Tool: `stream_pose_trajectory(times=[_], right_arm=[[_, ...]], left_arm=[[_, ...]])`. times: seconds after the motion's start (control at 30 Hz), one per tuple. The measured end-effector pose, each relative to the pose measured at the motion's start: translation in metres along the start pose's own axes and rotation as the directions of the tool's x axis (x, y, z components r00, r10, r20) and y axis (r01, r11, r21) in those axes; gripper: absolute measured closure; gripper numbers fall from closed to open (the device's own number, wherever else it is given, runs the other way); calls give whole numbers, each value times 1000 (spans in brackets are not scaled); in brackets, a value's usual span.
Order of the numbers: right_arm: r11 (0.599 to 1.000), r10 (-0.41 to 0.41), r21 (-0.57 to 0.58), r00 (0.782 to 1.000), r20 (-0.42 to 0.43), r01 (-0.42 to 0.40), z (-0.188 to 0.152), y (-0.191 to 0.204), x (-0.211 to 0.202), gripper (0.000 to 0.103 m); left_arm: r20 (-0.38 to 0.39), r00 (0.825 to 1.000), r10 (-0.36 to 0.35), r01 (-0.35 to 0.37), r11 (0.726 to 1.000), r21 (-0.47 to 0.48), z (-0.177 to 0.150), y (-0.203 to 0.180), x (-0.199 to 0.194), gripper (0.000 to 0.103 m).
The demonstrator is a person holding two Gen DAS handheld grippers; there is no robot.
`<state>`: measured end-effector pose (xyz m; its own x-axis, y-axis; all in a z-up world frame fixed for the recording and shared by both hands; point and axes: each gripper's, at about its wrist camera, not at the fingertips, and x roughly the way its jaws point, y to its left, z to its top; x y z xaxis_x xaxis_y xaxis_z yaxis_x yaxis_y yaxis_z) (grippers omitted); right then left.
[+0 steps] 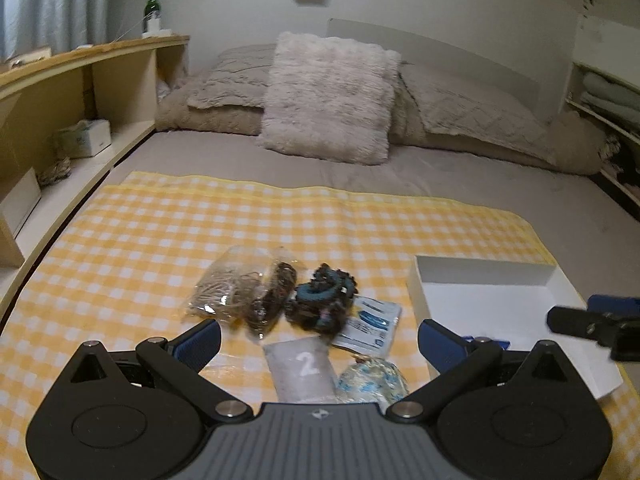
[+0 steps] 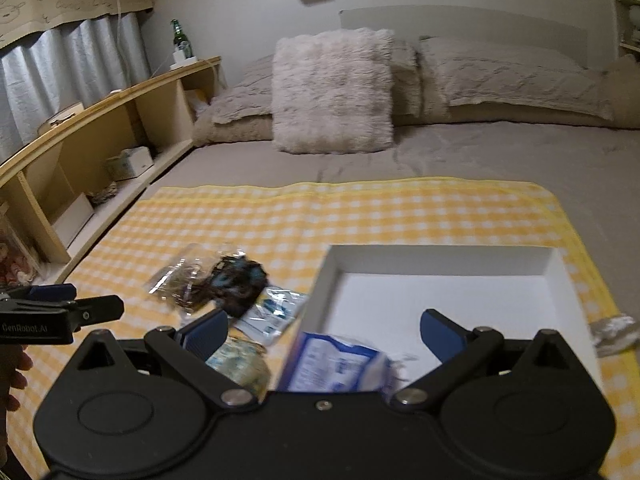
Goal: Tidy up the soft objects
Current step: 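Grasp the grey pouch with the left tool while the right tool grasps the floral pouch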
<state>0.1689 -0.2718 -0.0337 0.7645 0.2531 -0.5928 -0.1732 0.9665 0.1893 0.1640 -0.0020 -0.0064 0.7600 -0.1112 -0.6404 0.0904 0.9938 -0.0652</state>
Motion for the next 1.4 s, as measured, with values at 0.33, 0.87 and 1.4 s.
stream_pose_trajectory(times=[0.33, 0.87, 1.4], right_arm=[[991, 17, -131, 1000, -17, -19, 2, 57, 41, 0], [931, 85, -322, 961, -262, -170, -24, 99, 120, 0], [910, 147, -286, 879, -453, -300, -39, 102, 150, 59]], left_arm=[[-37, 999, 4, -7, 995, -98, 9, 32, 19, 0], [-306, 952, -28, -46, 971, -235, -1, 57, 116, 0], [-456, 890, -30, -68, 978, -198, -19, 28, 175, 0]])
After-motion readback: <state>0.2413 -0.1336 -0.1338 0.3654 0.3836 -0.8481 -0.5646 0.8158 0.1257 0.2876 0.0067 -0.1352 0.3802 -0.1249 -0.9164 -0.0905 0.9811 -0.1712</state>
